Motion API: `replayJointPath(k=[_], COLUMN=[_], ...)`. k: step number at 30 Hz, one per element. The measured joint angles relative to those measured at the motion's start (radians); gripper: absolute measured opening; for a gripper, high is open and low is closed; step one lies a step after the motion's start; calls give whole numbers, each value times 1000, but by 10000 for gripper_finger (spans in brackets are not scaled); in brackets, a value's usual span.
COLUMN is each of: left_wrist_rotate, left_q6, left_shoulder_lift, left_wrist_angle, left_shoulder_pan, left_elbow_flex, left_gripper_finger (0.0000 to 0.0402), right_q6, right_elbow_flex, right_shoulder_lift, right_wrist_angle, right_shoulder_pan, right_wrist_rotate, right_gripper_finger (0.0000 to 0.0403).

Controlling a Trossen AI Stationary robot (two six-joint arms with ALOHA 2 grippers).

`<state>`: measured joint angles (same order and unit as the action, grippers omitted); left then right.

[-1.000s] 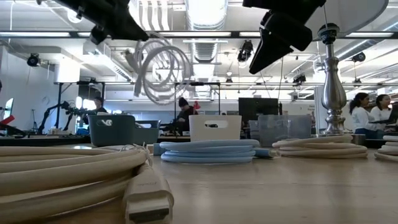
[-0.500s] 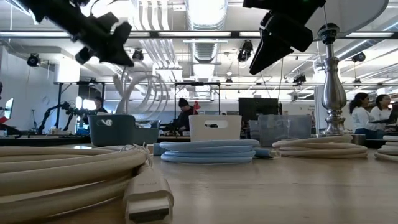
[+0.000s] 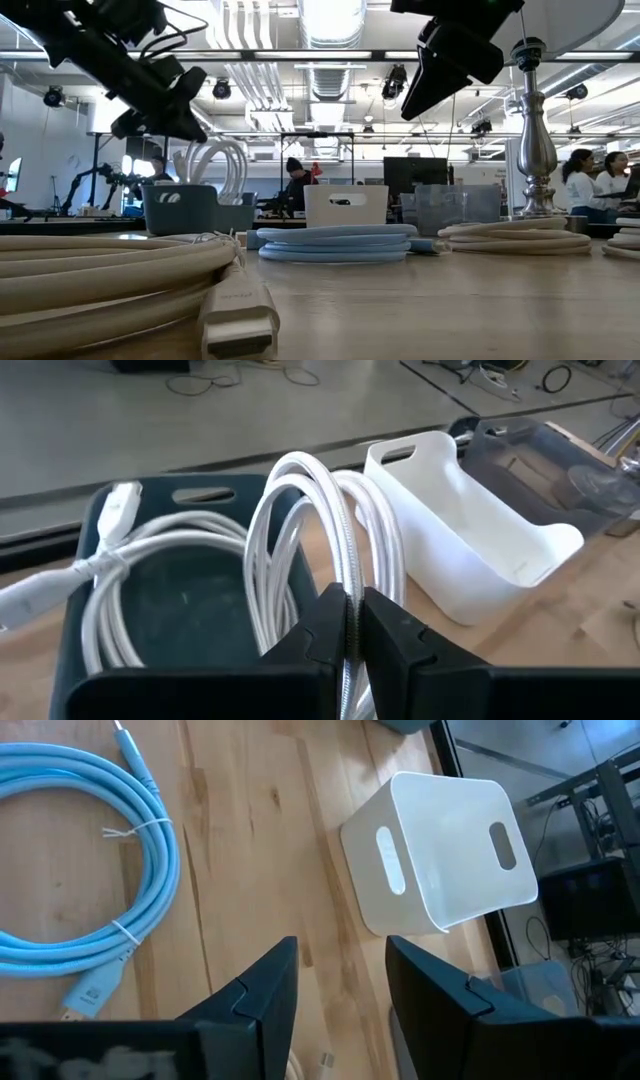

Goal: Sort HDMI cables
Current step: Put the white HDMI cable into the blue bin

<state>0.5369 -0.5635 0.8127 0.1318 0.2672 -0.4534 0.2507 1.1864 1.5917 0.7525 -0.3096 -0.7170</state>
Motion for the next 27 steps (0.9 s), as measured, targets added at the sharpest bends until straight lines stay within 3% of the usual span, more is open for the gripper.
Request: replayJointPath(k=[4, 10, 19, 27], left_wrist_rotate=[0, 17, 117, 136], left_q6=[-3, 8, 10, 30], left_shoulder_lift=[0, 0, 0, 0], left_wrist_angle=[4, 33, 208, 261], left_shoulder_pan=[5, 24, 51, 52], left_elbow_flex=[0, 2, 2, 2], left_gripper_finger=[34, 73, 133, 160], right_q6=[0, 0, 0, 1], right_elbow_flex=[-1, -3, -7, -11], right_shoulder_lift=[0, 0, 0, 1], right_wrist_angle=[0, -2, -2, -3], right_shoulder_pan=[0, 0, 0, 0], right_wrist_rotate=[0, 0, 0, 0], right_gripper_finger=[145, 139, 146, 137])
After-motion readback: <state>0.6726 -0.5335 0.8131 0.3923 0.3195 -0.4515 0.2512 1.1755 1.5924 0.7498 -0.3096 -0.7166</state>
